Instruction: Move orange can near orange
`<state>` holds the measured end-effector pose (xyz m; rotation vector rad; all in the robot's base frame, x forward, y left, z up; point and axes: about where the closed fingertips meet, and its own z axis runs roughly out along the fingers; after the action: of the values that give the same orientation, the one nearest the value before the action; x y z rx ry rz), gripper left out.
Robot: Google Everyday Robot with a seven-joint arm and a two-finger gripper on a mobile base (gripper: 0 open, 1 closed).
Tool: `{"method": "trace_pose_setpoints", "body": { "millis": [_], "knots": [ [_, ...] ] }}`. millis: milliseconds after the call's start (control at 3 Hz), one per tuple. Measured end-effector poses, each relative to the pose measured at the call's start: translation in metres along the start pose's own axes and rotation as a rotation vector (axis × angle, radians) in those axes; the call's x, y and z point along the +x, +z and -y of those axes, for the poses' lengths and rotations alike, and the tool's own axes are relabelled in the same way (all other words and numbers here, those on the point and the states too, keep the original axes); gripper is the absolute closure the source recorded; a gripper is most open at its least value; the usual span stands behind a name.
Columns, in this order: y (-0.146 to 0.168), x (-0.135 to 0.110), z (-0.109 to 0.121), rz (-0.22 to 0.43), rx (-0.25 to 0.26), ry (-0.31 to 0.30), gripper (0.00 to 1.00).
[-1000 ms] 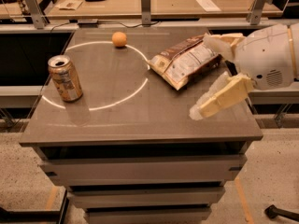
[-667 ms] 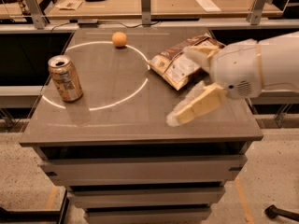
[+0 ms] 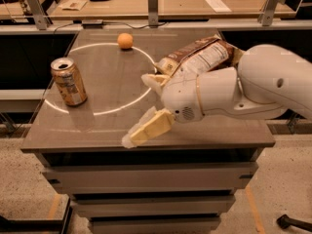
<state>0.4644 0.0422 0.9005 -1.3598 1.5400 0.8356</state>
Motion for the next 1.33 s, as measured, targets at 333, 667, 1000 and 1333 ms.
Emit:
{"method": "trace_pose_setpoints", "body": {
  "millis": [333, 667, 1000, 1333],
  "knots": [
    [0.045, 0.001, 0.005, 0.002, 0.013, -0.014, 0.00],
    [0.078, 0.002, 0.026, 0.017, 0.066, -0.006, 0.00],
    [0.108, 0.002, 0.043, 0.048, 0.105, 0.006, 0.00],
    [0.140, -0.003, 0.056, 0.099, 0.079, 0.008, 0.00]
  ]
}}
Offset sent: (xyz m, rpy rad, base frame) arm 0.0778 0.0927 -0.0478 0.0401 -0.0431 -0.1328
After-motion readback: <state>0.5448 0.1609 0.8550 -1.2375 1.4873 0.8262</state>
